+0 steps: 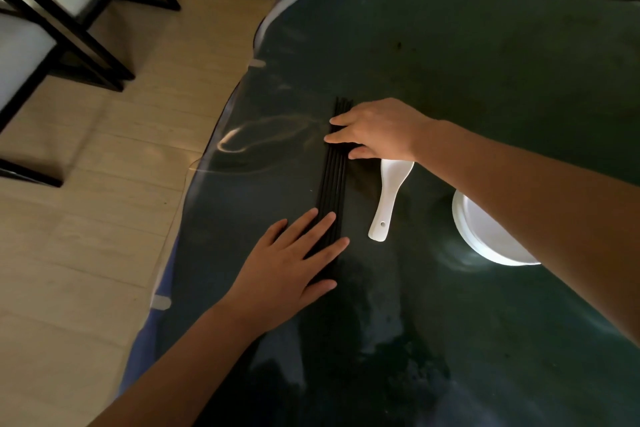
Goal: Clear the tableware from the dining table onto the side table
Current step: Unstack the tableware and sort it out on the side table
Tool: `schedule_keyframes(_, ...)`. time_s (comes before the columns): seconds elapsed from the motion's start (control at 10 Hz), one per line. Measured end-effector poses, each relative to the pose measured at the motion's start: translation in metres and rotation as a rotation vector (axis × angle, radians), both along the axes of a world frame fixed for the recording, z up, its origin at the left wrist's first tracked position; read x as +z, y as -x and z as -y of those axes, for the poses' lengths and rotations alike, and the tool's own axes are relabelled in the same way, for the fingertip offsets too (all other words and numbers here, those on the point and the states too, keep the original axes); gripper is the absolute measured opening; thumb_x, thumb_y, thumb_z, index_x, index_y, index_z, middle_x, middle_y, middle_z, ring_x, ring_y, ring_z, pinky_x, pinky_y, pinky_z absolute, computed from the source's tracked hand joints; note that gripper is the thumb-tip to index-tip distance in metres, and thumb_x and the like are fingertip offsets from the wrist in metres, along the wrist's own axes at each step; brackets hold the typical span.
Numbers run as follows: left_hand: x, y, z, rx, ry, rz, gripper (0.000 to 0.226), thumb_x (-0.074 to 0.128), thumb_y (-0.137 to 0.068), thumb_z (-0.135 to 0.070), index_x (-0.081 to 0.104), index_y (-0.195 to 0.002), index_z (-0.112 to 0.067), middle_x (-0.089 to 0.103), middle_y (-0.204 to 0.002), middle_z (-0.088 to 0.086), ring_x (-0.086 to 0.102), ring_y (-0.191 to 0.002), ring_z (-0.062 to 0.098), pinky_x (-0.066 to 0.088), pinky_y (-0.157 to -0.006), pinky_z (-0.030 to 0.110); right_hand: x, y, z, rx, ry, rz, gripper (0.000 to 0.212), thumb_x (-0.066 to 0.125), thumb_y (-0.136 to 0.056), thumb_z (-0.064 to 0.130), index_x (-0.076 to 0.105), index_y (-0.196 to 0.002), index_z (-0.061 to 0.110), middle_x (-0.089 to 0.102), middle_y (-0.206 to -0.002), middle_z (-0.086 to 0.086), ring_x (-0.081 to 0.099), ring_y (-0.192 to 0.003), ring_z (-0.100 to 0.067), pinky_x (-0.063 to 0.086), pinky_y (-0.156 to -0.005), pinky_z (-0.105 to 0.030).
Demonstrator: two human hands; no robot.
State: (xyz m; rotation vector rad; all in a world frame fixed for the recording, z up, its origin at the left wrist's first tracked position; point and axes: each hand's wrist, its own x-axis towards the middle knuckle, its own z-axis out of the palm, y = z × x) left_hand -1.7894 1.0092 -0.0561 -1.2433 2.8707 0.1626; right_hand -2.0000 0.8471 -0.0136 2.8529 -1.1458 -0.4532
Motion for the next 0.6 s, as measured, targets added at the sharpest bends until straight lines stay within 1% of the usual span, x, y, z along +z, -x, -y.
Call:
schedule_keyframes(0.1, 0.0, 0.0, 0.002, 0.001, 0.012, -0.037, 0.049, 0.04, -0.085, -0.049, 0.053, -0.128, -0.028, 0.048, -0.141, 0.007, 0.043, -0.13, 0.027, 0.045, -0.096, 0.046, 0.001, 0.001, 0.001, -0.001, 0.007, -0.007, 0.047, 0.048, -0.094, 0.033, 0.036, -0.139, 0.032, 0.037, -0.149, 0.001, 0.039, -0.132, -0.025, 0.045, -0.092, -0.04)
schedule_keyframes(0.2, 0.0, -0.001, 0.004, -0.027, 0.004, -0.021, 0.048, 0.041, -0.085, -0.049, 0.055, -0.126, -0.028, 0.049, -0.14, 0.007, 0.045, -0.129, 0.027, 0.045, -0.095, 0.045, -0.001, 0.0, 0.001, -0.012, 0.005, -0.009, 0.048, 0.049, -0.093, 0.032, 0.036, -0.14, 0.03, 0.037, -0.149, 0.0, 0.04, -0.132, -0.026, 0.045, -0.093, -0.041)
schedule_keyframes(0.3, 0.003, -0.001, 0.005, -0.043, 0.007, 0.014, 0.053, 0.04, -0.085, -0.053, 0.05, -0.131, -0.028, 0.046, -0.142, 0.008, 0.043, -0.13, 0.028, 0.041, -0.099, 0.045, 0.003, -0.002, -0.003, -0.035, 0.004, -0.02, 0.053, 0.051, -0.092, 0.031, 0.033, -0.141, 0.027, 0.039, -0.147, -0.002, 0.04, -0.132, -0.026, 0.047, -0.093, -0.043)
schedule_keyframes(0.4, 0.019, -0.001, 0.005, -0.023, -0.04, 0.085, 0.068, 0.035, -0.083, -0.062, 0.026, -0.143, -0.031, 0.037, -0.148, 0.007, 0.036, -0.135, 0.026, 0.028, -0.106, 0.041, 0.024, 0.001, -0.018, -0.098, 0.04, 0.045, 0.049, 0.052, -0.091, 0.032, 0.038, -0.138, 0.023, 0.053, -0.134, -0.004, 0.049, -0.122, -0.026, 0.051, -0.087, -0.043)
schedule_keyframes(0.5, 0.038, 0.0, 0.009, -0.025, -0.053, 0.088, 0.072, 0.033, -0.082, -0.064, 0.019, -0.145, -0.031, 0.036, -0.149, 0.006, 0.034, -0.136, 0.025, 0.023, -0.108, 0.041, 0.048, 0.008, -0.031, -0.194, 0.05, 0.125, 0.039, 0.051, -0.091, 0.031, 0.05, -0.129, 0.021, 0.061, -0.121, -0.005, 0.055, -0.113, -0.027, 0.052, -0.084, -0.042)
schedule_keyframes(0.6, 0.065, 0.008, 0.017, -0.024, -0.057, 0.097, 0.068, 0.035, -0.084, -0.059, 0.026, -0.143, -0.026, 0.044, -0.143, 0.006, 0.04, -0.132, 0.025, 0.028, -0.108, 0.042, 0.07, 0.022, -0.052, -0.321, -0.001, 0.186, 0.032, 0.05, -0.09, 0.03, 0.057, -0.119, 0.019, 0.063, -0.114, -0.006, 0.058, -0.107, -0.028, 0.05, -0.079, -0.039)
